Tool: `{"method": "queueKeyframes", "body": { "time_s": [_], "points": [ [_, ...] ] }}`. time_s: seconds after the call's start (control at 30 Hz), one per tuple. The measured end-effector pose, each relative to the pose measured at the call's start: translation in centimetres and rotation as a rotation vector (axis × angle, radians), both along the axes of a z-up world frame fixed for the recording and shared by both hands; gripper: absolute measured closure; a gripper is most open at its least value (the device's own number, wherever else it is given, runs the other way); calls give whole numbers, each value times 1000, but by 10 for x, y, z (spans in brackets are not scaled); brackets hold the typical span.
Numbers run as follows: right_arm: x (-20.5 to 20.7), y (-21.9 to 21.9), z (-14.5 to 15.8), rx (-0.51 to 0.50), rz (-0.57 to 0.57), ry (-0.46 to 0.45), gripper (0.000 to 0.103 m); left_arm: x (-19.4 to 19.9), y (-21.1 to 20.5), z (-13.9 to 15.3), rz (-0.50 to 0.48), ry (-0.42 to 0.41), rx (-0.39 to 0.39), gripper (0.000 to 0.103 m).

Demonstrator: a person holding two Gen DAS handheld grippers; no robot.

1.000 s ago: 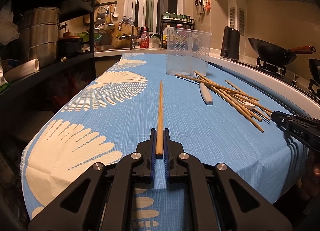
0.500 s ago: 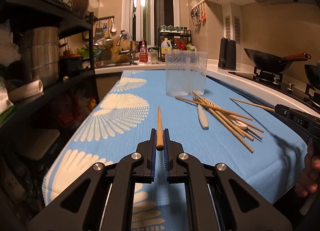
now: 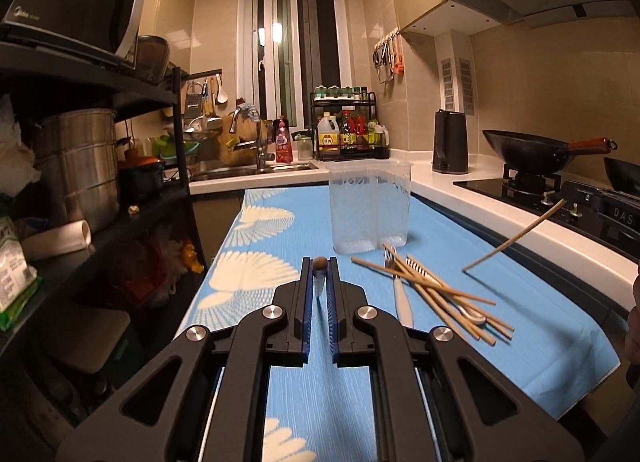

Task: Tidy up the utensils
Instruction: 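Lift the chopstick with the left tool and carry it to the container, then lower the chopstick into the clear container and open the left tool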

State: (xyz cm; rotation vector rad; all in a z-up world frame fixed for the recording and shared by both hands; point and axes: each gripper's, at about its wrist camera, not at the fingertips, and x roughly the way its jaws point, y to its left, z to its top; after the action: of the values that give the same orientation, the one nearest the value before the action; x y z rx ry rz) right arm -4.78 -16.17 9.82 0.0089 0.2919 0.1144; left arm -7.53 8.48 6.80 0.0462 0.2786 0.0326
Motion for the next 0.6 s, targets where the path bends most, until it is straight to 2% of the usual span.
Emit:
{"method": "queueKeyframes", "body": {
  "time_s": [0.37,0.6],
  "points": [
    [48,-4,64,26,78,108,98,62,24,77,-74,122,-61,96],
    [86,-2,105,85,146,194,98,112,46,103,-113,242,-172,96]
  ]
}}
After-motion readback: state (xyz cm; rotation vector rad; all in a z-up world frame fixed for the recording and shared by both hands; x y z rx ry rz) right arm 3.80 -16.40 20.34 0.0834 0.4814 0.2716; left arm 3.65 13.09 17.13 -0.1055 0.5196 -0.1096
